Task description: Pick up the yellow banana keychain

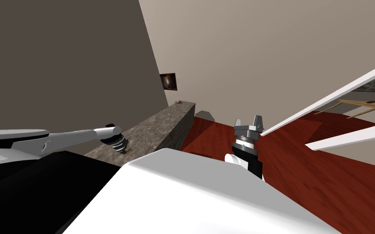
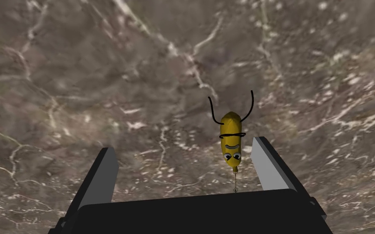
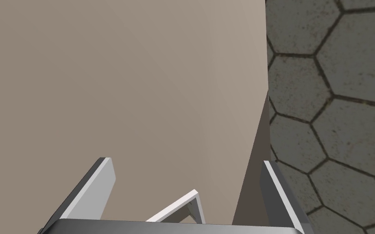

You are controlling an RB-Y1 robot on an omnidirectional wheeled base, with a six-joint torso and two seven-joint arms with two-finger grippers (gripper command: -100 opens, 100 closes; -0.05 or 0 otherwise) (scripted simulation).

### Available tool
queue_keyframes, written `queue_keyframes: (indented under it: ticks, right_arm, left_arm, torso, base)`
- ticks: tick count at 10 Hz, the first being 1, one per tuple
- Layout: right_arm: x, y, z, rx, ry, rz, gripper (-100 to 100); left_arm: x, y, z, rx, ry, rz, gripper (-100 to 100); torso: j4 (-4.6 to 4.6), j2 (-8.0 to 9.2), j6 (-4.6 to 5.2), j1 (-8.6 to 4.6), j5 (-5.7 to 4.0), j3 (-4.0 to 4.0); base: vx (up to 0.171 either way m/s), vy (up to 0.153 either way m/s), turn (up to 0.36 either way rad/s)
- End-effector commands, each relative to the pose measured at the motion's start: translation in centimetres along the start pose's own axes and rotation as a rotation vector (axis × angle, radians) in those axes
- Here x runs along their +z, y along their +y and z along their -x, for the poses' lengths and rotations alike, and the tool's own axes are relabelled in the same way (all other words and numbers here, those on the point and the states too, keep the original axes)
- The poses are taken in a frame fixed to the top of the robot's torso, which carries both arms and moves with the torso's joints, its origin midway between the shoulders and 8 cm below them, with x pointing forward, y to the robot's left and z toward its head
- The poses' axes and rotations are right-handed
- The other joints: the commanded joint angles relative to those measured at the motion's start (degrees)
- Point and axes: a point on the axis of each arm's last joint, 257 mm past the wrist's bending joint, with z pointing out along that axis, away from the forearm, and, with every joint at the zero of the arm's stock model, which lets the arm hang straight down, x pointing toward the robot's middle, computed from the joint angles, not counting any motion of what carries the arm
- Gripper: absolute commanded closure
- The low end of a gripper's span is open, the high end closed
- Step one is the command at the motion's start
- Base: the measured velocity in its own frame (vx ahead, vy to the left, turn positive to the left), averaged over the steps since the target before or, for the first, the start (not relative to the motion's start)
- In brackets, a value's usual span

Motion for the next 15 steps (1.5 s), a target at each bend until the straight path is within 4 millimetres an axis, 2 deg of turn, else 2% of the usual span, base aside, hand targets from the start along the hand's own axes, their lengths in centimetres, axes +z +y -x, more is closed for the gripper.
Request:
queue_keyframes:
  ticks: [1, 2, 4, 5, 6, 10, 11, 12, 13, 15]
  right_arm:
    - [0.0, 0.0, 0.0, 0.0, 0.0, 0.0, 0]
    - [0.0, 0.0, 0.0, 0.0, 0.0, 0.0, 0]
    - [0.0, 0.0, 0.0, 0.0, 0.0, 0.0, 0]
    - [0.0, 0.0, 0.0, 0.0, 0.0, 0.0, 0]
    - [0.0, 0.0, 0.0, 0.0, 0.0, 0.0, 0]
    - [0.0, 0.0, 0.0, 0.0, 0.0, 0.0, 0]
    - [0.0, 0.0, 0.0, 0.0, 0.0, 0.0, 0]
    - [0.0, 0.0, 0.0, 0.0, 0.0, 0.0, 0]
    - [0.0, 0.0, 0.0, 0.0, 0.0, 0.0, 0]
    - [0.0, 0.0, 0.0, 0.0, 0.0, 0.0, 0]
  left_arm:
    - [0.1, 1.6, 2.0, -0.035, -0.031, 0.027, -100]
    - [0.4, 2.4, 2.0, -0.056, -0.02, 0.048, -100]
    - [0.4, 2.7, 0.8, -0.095, 0.023, 0.058, -100]
    - [0.3, 2.4, 1.2, -0.082, 0.011, 0.053, -100]
    - [0.4, 2.5, 1.2, -0.085, 0.013, 0.054, 100]
    - [0.3, 2.4, 1.2, -0.085, 0.013, 0.053, 100]
    - [0.3, 2.4, 1.2, -0.085, 0.013, 0.053, 0]
    - [0.2, 0.9, -1.0, -0.047, 0.047, 0.04, 100]
    - [0.6, 0.4, -3.5, -0.016, 0.081, 0.036, 100]
    - [-0.3, -1.3, -3.6, 0.012, 0.068, -0.01, 100]
  torso:
    - [0.0, 0.0, 0.0, 0.0, 0.0, 0.0]
    - [0.01, 0.02, -0.03, 0.01, 0.01, 0.01]
    - [0.01, 0.04, 0.0, 0.01, 0.02, 0.02]
    - [0.01, 0.03, 0.0, 0.01, 0.02, 0.02]
    - [0.01, 0.03, 0.0, 0.01, 0.01, 0.02]
    - [-0.01, 0.01, 0.01, 0.02, 0.03, 0.0]
    - [-0.01, 0.01, 0.01, 0.02, 0.03, 0.0]
    - [-0.01, 0.01, 0.01, 0.01, 0.03, 0.0]
    - [0.0, 0.03, -0.06, 0.06, 0.07, 0.01]
    - [0.01, -0.01, 0.09, -0.01, 0.0, 0.0]
  base:
    - [0.007, 0.003, 0.006]
    - [0.002, 0.001, 0.024]
    - [0.0, 0.0, 0.0]
    - [0.0, 0.0, 0.0]
    - [0.0, 0.0, 0.0]
    - [-0.001, -0.001, 0.003]
    - [0.0, 0.0, 0.0]
    - [-0.009, 0.007, 0.259]
    - [-0.012, 0.001, 0.163]
    - [-0.005, -0.002, -0.018]
